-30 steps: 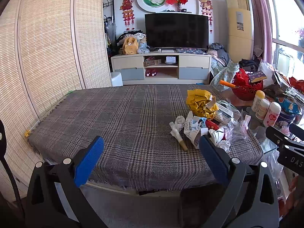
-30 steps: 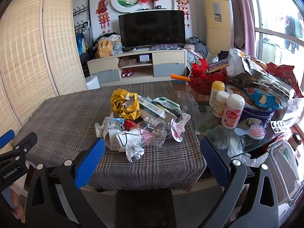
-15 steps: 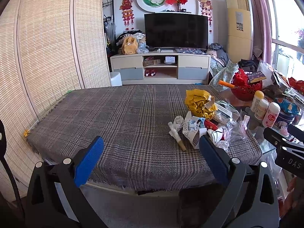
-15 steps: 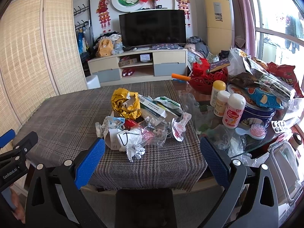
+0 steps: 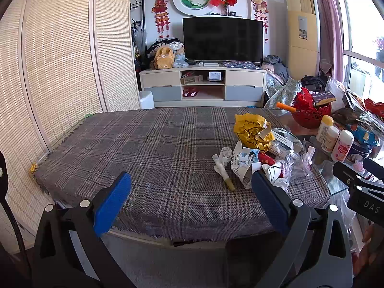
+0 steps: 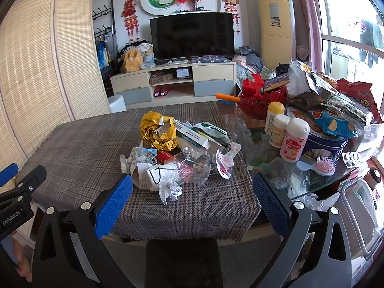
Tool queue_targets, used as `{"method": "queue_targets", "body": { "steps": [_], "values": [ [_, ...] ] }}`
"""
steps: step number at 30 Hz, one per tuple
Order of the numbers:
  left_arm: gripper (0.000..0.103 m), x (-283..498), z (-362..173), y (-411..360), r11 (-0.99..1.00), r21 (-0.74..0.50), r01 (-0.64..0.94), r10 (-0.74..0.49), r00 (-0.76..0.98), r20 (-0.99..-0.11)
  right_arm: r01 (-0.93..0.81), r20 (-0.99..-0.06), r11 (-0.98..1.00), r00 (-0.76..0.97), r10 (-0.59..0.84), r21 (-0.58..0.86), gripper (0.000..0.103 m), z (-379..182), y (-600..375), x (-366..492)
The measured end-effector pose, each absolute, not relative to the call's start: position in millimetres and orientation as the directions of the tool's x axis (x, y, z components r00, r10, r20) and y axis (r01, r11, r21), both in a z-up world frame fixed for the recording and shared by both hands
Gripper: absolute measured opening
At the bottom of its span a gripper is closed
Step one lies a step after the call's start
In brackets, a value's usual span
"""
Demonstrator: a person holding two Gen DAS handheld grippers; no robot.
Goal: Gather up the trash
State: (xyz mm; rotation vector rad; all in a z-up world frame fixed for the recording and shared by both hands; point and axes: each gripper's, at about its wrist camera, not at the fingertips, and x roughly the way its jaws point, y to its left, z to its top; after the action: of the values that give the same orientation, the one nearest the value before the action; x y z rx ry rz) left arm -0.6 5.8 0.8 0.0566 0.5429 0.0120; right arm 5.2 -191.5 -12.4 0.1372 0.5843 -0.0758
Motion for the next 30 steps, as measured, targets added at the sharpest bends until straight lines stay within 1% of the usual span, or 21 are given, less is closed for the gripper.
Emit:
{"method": "queue_targets", "body": {
  "steps": [9,13,19,25,30],
  "values": [
    [0.095,-1,0,5,0.998,0.056,0.005,0.025,0.855,-0.518,0.111,-0.555,0.988,0.831,-0.033,0.107,0.1,-13,-192,5],
    [0.095,0,-2,6,0.998,0.059,-0.001,0.032,0.853,-0.522,0.109,-0.559,0.985,0.829,-0.015,0.135,0.1,-13,-198,6],
    [0.095,7,-11,10,0.998,0.064,0.001,0.035,0.834,-0.551,0.125,-0.591,0.982,0.806,-0.018,0.141,0.1,-19,-211,12],
    [0.095,16,-22,13,0.997,0.072,0.017,0.029,0.806,-0.591,0.153,-0.655,0.979,0.755,-0.028,0.134,0.1,-40,-223,22],
    [0.095,30,-38,14,0.997,0.07,0.031,0.021,0.768,-0.64,0.145,-0.694,0.973,0.72,0.02,0.177,0.1,-56,-227,32]
  ]
}}
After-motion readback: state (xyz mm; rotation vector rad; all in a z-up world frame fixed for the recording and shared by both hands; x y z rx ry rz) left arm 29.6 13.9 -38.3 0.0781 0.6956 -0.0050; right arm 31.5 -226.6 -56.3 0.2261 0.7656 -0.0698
